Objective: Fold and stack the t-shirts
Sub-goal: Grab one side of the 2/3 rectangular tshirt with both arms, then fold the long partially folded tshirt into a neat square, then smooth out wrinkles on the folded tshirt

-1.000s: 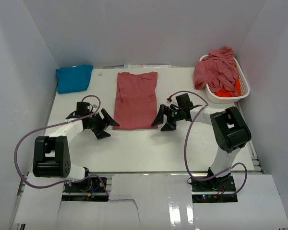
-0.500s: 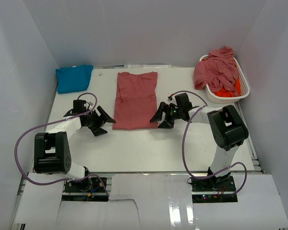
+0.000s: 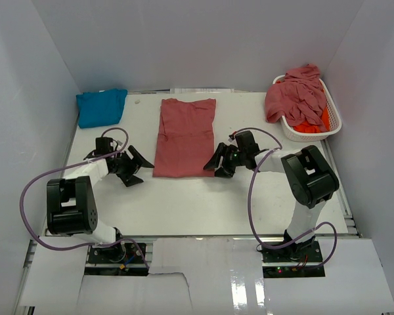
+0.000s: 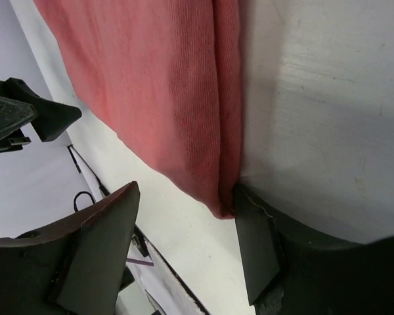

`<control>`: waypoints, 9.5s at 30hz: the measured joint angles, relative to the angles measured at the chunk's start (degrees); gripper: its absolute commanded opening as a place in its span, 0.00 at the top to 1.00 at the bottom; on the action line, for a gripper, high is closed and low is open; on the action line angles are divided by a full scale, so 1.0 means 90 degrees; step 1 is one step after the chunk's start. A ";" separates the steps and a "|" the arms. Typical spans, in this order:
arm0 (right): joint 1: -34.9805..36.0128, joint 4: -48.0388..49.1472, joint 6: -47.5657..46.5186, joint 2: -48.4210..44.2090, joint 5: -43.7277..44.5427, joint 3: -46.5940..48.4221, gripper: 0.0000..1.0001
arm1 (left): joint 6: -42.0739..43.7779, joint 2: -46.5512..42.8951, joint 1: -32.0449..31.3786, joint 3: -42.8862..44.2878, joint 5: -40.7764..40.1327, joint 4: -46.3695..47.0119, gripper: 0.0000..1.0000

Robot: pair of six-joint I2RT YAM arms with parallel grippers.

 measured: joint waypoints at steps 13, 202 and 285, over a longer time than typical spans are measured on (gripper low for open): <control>0.0027 -0.0413 -0.0010 -0.0134 0.0372 -0.0155 0.64 | 0.0046 0.0272 0.0034 0.0083 0.0044 0.0124 0.12; -0.1081 -0.6101 -0.2730 -0.0119 -0.0539 0.3738 0.92 | -0.1537 0.1586 -0.1923 0.3585 -0.0267 -0.2203 1.00; -0.1547 -0.5039 -0.2312 0.2259 -0.0517 0.7009 0.92 | -0.1712 0.3361 -0.1501 0.5627 -0.0087 0.0289 1.00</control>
